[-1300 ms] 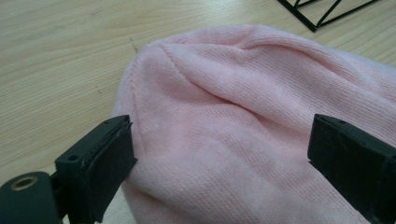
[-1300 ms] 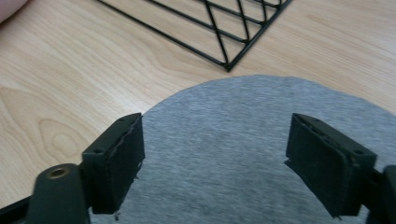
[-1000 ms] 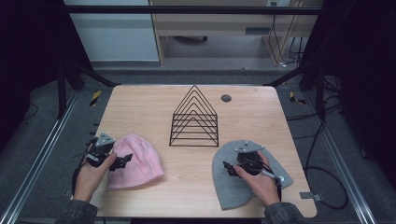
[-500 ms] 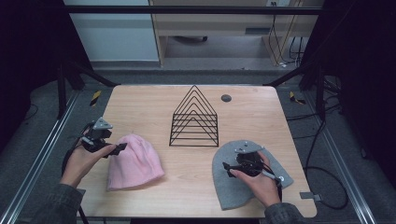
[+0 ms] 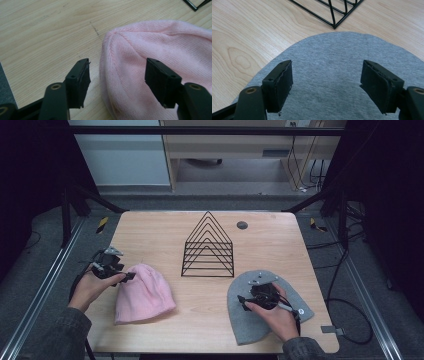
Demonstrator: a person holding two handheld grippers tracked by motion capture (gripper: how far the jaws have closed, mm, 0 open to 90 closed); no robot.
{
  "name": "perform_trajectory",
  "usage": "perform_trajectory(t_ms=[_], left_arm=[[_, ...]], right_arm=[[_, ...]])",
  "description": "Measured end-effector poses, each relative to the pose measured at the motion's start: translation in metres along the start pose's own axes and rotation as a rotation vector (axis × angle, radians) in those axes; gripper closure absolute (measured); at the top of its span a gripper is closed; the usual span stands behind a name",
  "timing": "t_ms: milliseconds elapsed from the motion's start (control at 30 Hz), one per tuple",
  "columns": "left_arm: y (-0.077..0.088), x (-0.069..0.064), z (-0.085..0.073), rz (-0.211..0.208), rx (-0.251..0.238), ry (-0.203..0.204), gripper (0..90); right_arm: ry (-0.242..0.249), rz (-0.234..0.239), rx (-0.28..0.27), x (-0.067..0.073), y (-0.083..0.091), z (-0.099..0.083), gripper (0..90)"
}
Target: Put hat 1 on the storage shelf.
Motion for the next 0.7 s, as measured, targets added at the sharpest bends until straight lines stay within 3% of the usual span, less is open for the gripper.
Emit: perform_trajectory(t_ms=[133, 267, 333, 400, 500, 700], left_arm=[[-0.009, 0.000, -0.004, -0.015, 0.018, 0.002, 45.5], [-0.013, -0.004, -0.005, -0.035, 0.014, -0.006, 63.8], [-0.013, -0.006, -0.005, -0.042, 0.006, 0.009, 73.0], [-0.011, -0.007, -0.004, -0.032, -0.006, 0.008, 78.6], [-0.002, -0.013, 0.000, -0.020, -0.049, 0.015, 80.6], [0.026, -0.029, 0.014, 0.019, -0.148, -0.012, 82.1]], right_arm=[[0.013, 0.008, 0.009, 0.004, -0.002, -0.001, 26.0], [0.018, 0.008, 0.007, 0.004, -0.001, -0.002, 25.9], [0.015, 0.008, 0.007, 0.004, -0.001, -0.002, 25.7], [0.013, 0.006, 0.007, 0.003, -0.001, -0.002, 25.6], [0.017, 0.004, 0.002, 0.003, 0.000, -0.001, 25.7], [0.022, 0.006, -0.002, 0.005, 0.000, 0.000, 26.7]])
Point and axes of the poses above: each handheld gripper's, and its own axes: y roughly backward along the jaws, z roughly out of its top, x roughly to its left, the point moved 7 cm from there along -y, roughly forward along the jaws, and after that the axes turned 6 degrees about -y, right-handed, at the moved point
